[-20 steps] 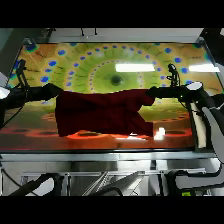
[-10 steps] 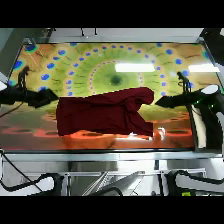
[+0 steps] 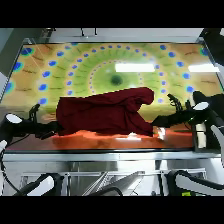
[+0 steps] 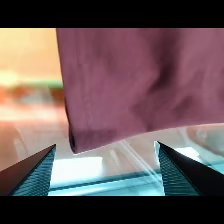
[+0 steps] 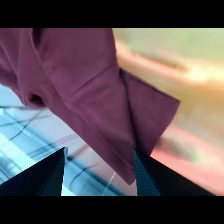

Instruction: Fold the shirts.

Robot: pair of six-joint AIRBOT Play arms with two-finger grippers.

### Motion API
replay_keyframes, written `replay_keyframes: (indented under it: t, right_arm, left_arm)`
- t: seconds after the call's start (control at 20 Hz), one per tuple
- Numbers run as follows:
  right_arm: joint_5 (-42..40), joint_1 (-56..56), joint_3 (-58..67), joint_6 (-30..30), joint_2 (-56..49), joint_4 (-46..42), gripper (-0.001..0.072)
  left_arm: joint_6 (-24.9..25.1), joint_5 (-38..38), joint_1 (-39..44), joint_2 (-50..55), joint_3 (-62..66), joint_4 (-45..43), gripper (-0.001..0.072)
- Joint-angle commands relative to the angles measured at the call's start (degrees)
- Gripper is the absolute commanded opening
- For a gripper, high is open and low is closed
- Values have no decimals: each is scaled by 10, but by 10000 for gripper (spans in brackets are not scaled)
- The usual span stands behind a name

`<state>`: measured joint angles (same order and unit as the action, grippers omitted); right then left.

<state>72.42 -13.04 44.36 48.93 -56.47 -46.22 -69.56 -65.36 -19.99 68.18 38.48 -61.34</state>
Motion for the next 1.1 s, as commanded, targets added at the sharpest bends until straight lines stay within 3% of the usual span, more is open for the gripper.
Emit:
replay_keyframes:
  t: [0.0,0.2,0.25,0.3,0.35,0.45,0.55,0.65,1.0,1.05]
  right_arm:
    - [-11,34,-11,-5,-24,-1,483]
    - [-28,63,-11,-5,-66,-1,480]
    - [-31,64,-11,-5,-73,-1,480]
    - [-32,64,-11,-5,-75,-1,478]
    - [-30,64,-10,-5,-75,0,476]
    - [-30,64,-10,-5,-75,3,476]
    - [-17,60,1,-5,-73,4,477]
    - [2,57,22,4,-64,3,476]
    - [-26,57,44,6,-36,-44,482]
    - [-30,57,44,6,-43,-56,509]
  left_arm:
    - [3,31,22,9,-30,1,690]
    - [3,22,67,59,-1,0,689]
    - [2,18,76,71,11,0,587]
    - [2,10,83,80,23,0,414]
    - [2,3,89,85,32,0,287]
    - [2,-3,96,87,49,0,120]
    - [2,-17,98,87,70,-1,94]
    - [3,-46,97,87,96,-2,15]
    - [2,-108,97,87,186,-2,14]
    - [3,-112,97,87,191,-3,14]
